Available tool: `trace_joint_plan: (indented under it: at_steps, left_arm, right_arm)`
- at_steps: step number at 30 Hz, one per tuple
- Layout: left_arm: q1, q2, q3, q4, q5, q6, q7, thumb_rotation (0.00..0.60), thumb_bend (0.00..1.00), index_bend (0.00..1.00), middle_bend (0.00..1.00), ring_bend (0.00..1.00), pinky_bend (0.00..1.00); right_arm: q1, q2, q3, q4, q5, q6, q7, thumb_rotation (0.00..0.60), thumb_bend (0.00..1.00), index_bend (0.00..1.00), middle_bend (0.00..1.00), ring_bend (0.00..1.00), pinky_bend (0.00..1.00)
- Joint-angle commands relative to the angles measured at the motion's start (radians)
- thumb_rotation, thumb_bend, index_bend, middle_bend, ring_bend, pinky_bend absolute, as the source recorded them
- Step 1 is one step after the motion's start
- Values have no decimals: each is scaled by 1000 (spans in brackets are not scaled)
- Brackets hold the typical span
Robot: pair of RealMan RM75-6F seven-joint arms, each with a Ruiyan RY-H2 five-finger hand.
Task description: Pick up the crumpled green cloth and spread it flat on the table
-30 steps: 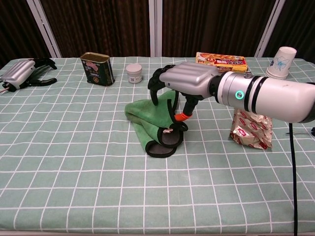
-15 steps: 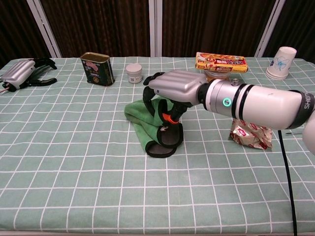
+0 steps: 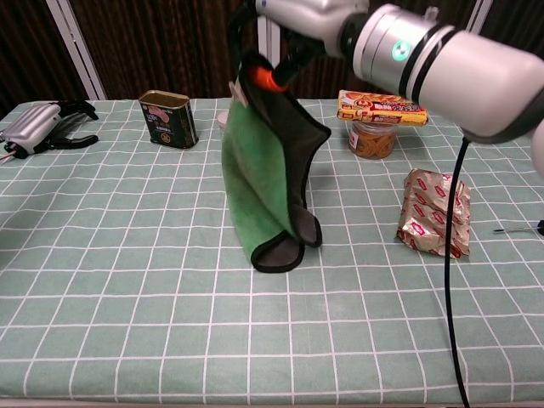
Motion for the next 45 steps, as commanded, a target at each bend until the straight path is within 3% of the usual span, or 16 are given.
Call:
trace_joint_plan:
  at_steps: [1,7,11,17,22,30,37,45]
  left_arm:
    - [-51,-20,-37,21,-7,-37,-33,600,34,325,245,199,243]
    - [-137,-47,-97,27,-88,-158,-198,600,8,360,244,199,253]
    - [-195,-55,-110,43,-137,-266,-260,600,0,361,245,199,263]
    - [-251,-99,-97,79,-196,-340,-225,599,0,361,245,199,266]
    - [-286,-152,-78,106,-262,-386,-176,537,0,361,245,199,272]
    - [-336,-232,-56,162,-367,-440,-87,453,0,361,244,199,274]
    - [-364,-280,-44,204,-452,-474,-39,404,0,362,244,199,276]
    - [-388,-326,-52,250,-536,-462,21,368,0,361,245,199,279]
  right_arm:
    - [3,57,65,-92,68,58,-83,600,498,825,338,116,0]
    - [26,85,105,-195,154,100,-228,600,498,823,335,111,0]
    - [81,53,107,-180,200,119,-387,600,498,820,331,110,0]
    - [171,-25,128,-137,302,142,-565,600,497,814,327,107,0]
    - [241,-100,128,-63,379,138,-641,600,498,813,327,106,0]
    - [355,-249,124,131,461,117,-686,600,499,809,326,101,0]
    - [451,-357,160,288,519,74,-677,600,499,787,309,82,0]
    - [504,-380,224,321,523,87,-594,600,507,771,296,72,0]
